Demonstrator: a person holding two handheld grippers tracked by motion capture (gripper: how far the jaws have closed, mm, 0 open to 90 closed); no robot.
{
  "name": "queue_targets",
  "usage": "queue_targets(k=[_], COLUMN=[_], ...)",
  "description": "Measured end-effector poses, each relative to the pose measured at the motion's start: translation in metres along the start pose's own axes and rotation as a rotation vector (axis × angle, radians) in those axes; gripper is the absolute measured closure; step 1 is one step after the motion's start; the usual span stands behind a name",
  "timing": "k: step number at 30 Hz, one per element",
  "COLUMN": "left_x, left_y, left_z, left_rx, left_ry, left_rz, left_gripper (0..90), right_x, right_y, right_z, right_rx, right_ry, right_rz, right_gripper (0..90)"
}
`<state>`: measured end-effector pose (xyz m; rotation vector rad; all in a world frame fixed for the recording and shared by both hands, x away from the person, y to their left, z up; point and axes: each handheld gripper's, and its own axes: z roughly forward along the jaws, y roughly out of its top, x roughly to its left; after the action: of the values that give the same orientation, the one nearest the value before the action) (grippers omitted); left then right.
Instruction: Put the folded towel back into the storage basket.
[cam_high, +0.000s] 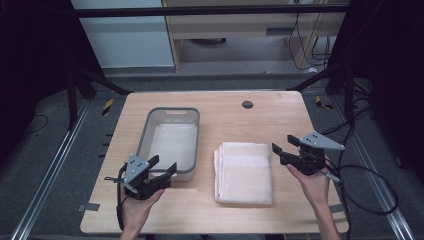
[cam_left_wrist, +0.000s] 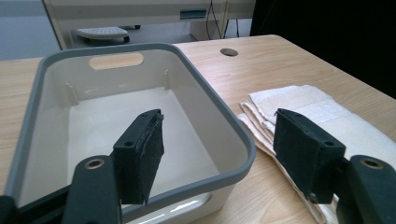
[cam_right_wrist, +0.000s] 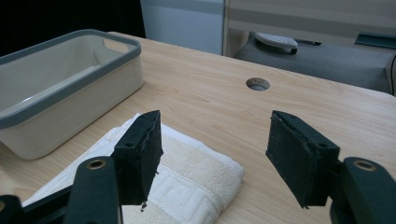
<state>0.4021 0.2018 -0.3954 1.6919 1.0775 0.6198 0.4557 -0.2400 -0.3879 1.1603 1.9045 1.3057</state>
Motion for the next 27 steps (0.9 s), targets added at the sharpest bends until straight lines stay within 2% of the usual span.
queue_targets(k=[12,27], left_x=[-0.018,-0.043], left_y=[0.005,0.001], left_z=[0.013,0.035], left_rx=[0.012,0.051], left_ry=[-0.035,-0.079], left_rz=[0.022,0.058], left_gripper=[33.9,33.8], right_x=[-0.001,-0.005], right_y=[0.002,-0.002], right_z=[0.017,0.036], right_rx=[0.028,0.058], right_ry=[0.016,0.016], right_rz=[-0.009,-0.007], right_gripper=[37.3,36.0])
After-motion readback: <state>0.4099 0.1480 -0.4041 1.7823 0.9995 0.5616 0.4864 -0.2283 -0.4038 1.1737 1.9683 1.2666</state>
